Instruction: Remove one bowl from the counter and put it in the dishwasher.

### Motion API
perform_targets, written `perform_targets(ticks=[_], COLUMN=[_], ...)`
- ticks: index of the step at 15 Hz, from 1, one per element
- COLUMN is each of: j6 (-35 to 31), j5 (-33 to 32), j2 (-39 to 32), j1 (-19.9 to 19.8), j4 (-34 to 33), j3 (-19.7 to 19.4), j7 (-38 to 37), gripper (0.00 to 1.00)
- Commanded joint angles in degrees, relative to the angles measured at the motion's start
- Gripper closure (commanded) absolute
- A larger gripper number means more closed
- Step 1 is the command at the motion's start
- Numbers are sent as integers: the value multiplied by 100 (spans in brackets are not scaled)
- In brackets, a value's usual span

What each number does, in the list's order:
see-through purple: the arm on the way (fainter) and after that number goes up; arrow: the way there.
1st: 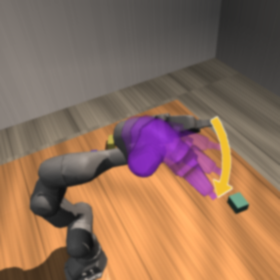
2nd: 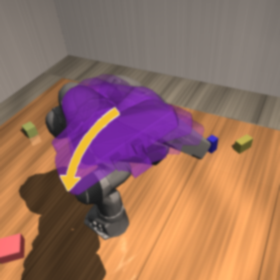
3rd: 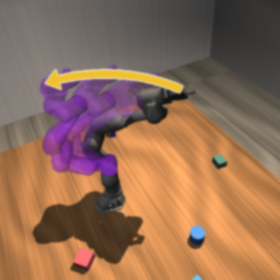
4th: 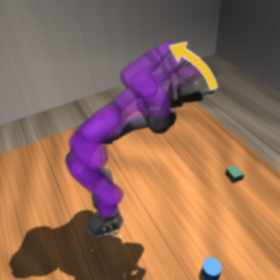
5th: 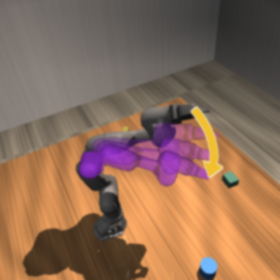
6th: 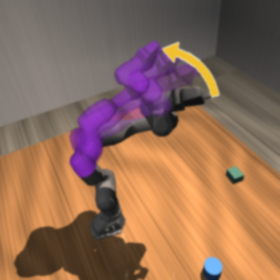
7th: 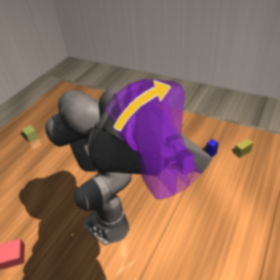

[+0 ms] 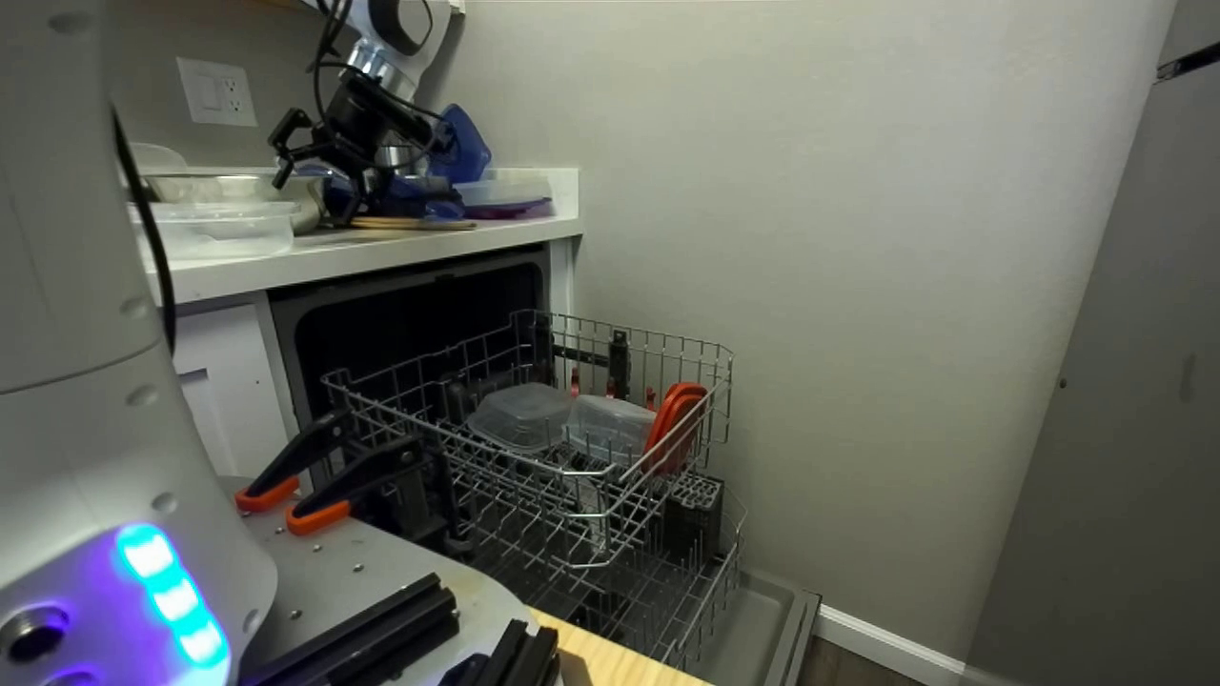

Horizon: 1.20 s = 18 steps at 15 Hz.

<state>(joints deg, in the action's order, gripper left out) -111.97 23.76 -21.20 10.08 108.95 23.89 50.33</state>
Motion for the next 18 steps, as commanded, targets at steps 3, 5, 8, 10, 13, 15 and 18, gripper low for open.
perform_targets(ticks=[3, 5, 8, 10, 13, 15, 18], j6=[845, 979, 896, 875, 963, 976, 1044], j5=[966, 1245, 1615, 1880, 2198, 2398, 2675], j2=[228, 123, -21, -170, -439, -591, -793], j1=[-513, -521, -408, -352, -313, -322, -363], j4=[11, 11, 93, 124, 96, 98, 99], j3=[-246, -348, -443, -453, -483, -531, -620], j7=[1170, 1451, 1706, 1848, 2026, 2118, 2282], gripper=[0, 0, 0, 0, 0, 0, 0])
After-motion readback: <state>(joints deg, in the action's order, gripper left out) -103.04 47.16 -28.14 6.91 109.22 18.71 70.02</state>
